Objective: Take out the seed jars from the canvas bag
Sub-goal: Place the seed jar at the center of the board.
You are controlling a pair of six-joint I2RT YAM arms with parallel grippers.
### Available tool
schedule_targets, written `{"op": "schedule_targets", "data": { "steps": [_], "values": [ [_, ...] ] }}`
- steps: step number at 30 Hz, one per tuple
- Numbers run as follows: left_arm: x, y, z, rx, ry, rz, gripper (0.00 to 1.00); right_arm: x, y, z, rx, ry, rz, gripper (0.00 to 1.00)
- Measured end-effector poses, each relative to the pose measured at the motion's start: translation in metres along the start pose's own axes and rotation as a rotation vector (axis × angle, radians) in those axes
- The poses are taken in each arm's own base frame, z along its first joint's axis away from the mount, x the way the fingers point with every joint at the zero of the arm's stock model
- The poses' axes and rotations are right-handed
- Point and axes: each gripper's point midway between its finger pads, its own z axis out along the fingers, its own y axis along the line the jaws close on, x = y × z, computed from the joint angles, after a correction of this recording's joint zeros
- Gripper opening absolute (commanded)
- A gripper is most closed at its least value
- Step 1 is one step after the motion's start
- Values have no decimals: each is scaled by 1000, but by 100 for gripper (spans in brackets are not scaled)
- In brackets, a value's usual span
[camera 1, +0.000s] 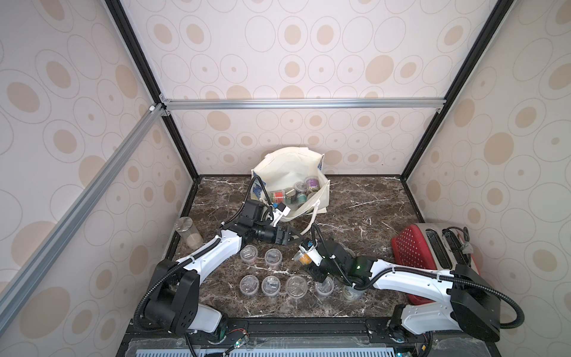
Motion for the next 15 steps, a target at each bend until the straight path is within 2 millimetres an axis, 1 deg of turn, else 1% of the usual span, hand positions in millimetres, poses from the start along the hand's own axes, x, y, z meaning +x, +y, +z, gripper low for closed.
{"op": "schedule_targets", "data": {
  "steps": [4,7,11,15],
  "values": [
    [1,-2,-1,0,3,6,91,0,0,0,5,-19,-8,58],
    [-2,-7,-6,-2,-14,23,94,-7,0,-1,11,-46,-13,58],
    [-8,-18,-20,2,-56,52,96,-20,-3,-2,31,-100,-5,58],
    [-14,-32,-36,10,-103,95,97,-26,-4,-3,40,-126,-1,58]
  ]
}}
